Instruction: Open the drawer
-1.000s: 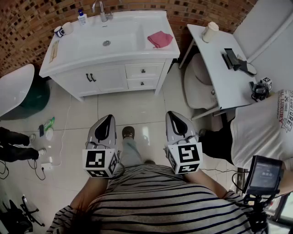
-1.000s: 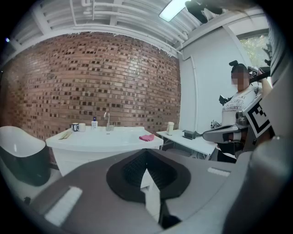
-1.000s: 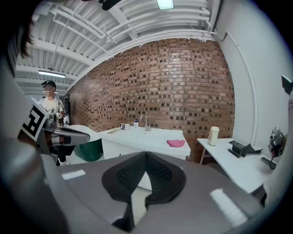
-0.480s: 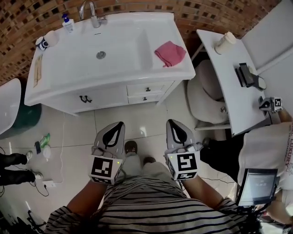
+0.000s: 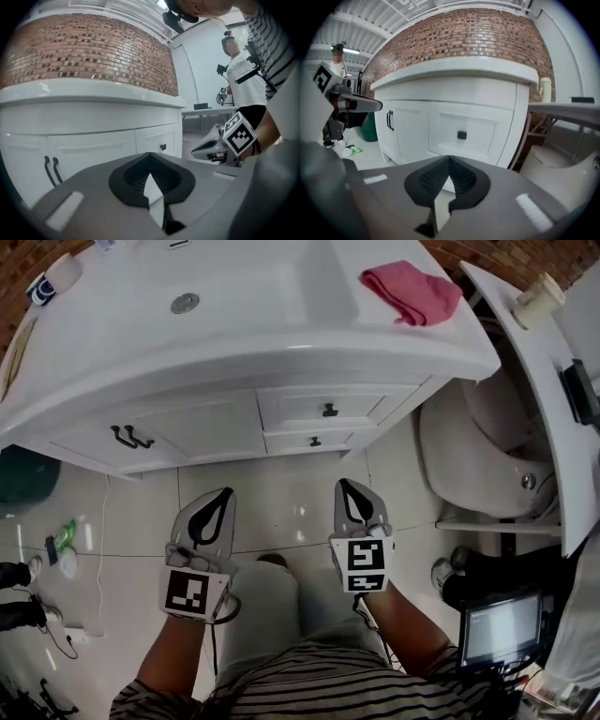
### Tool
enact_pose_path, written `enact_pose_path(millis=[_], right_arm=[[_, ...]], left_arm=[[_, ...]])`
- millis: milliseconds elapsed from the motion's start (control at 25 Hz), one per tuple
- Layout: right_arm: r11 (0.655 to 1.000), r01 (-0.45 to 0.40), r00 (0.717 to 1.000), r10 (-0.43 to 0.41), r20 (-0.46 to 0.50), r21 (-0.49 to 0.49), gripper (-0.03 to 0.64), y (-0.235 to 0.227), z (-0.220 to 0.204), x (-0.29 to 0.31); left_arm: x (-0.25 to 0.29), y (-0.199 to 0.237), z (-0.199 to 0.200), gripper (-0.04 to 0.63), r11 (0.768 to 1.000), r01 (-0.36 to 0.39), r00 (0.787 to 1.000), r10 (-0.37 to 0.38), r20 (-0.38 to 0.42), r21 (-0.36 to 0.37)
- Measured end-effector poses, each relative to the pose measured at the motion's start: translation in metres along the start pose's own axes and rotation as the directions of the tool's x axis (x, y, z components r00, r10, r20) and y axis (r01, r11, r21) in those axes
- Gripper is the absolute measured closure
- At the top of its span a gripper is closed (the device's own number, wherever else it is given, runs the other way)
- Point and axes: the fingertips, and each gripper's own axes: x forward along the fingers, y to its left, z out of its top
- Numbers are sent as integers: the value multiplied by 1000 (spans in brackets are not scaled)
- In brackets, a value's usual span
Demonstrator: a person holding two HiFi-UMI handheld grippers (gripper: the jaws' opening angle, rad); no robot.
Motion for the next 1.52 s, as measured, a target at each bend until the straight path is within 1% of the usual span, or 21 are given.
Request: enact_pose_path(millis=[80,160,200,240,360,480,680,720,760,800,960,1120,1320,1520], right_arm=[[1000,7,1000,-7,6,-13,615,2,-39,43],[1000,8,1000,-8,16,-26,610,5,-70,85],[1000,4,1000,-3,16,-27,497,7,-83,103],[1000,2,1000,-1,14,-31,430,8,-95,120],[998,22,1000,-21,6,-65,430,6,-120,163],[994,61,998,-62,-7,-89,426,1,-134,192],[992,93,995,-96,-32,-83,426,-3,-146,217],[992,96,995,-99,-30,-85,428,-4,-145,220],[991,100,994,-103,-28,-91,446,-4,-144,222],[990,103,994,-106,-26,-97,479,-4,-143,224],[992,94,995,-96,-21,-83,486,-6,-144,223],[995,77,996,-80,-41,-63,491,-2,-147,213],[998,44,997,-47,-67,-48,492,11,-164,176],[1000,-3,996,1,-90,-29,494,27,-188,125]], left_arm=[[12,17,-39,580,1000,-23,1000,23,-3,10],[23,31,-67,580,999,-41,999,41,-4,30],[26,38,-79,580,998,-48,999,48,0,38],[28,44,-89,580,997,-58,998,58,4,45],[23,66,-104,580,991,-116,993,115,12,73],[11,80,-103,580,984,-156,987,152,49,80],[2,86,-103,580,980,-182,982,177,60,79],[1,86,-102,580,980,-183,982,179,63,79],[1,86,-101,580,979,-185,981,180,66,81],[1,86,-100,580,979,-187,981,182,68,83],[0,82,-98,580,980,-184,981,178,77,81],[-1,76,-92,580,980,-183,980,175,99,82],[-1,60,-81,580,983,-159,980,147,131,88],[-2,47,-75,580,985,-151,979,137,153,85]])
